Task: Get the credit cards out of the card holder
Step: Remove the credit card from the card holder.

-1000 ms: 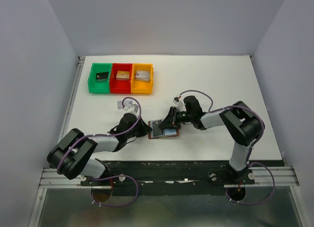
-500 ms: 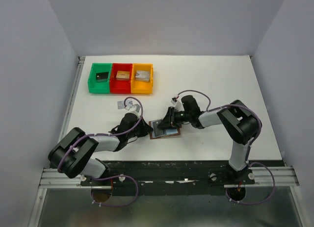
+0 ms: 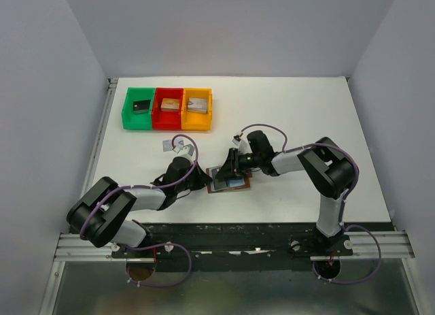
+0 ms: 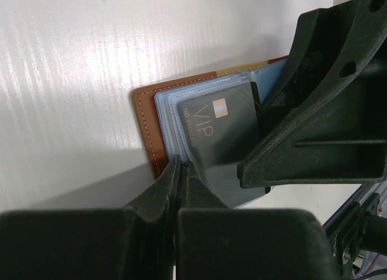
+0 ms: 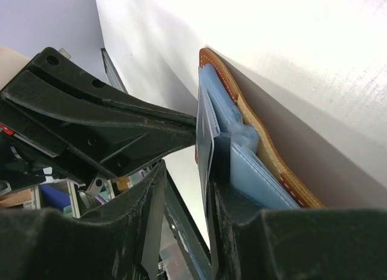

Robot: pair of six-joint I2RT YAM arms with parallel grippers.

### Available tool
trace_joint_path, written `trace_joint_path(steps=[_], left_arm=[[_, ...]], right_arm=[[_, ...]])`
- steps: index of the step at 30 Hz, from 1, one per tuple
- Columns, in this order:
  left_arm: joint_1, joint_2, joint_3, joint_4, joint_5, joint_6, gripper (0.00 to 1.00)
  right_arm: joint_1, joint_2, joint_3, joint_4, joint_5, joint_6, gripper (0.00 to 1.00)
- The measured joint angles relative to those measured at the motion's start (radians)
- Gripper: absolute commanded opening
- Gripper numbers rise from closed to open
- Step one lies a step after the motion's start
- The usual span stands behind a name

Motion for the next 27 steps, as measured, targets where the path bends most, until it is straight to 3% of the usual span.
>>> trace_joint_path(steps=[27], left_arm=[[-0.007,-0.010,0.000,-0.037,-0.013,-0.037,0.00]], right_arm=[[0.004,-0.085,0.001,-0.197,0.043,-0.117,0.31]])
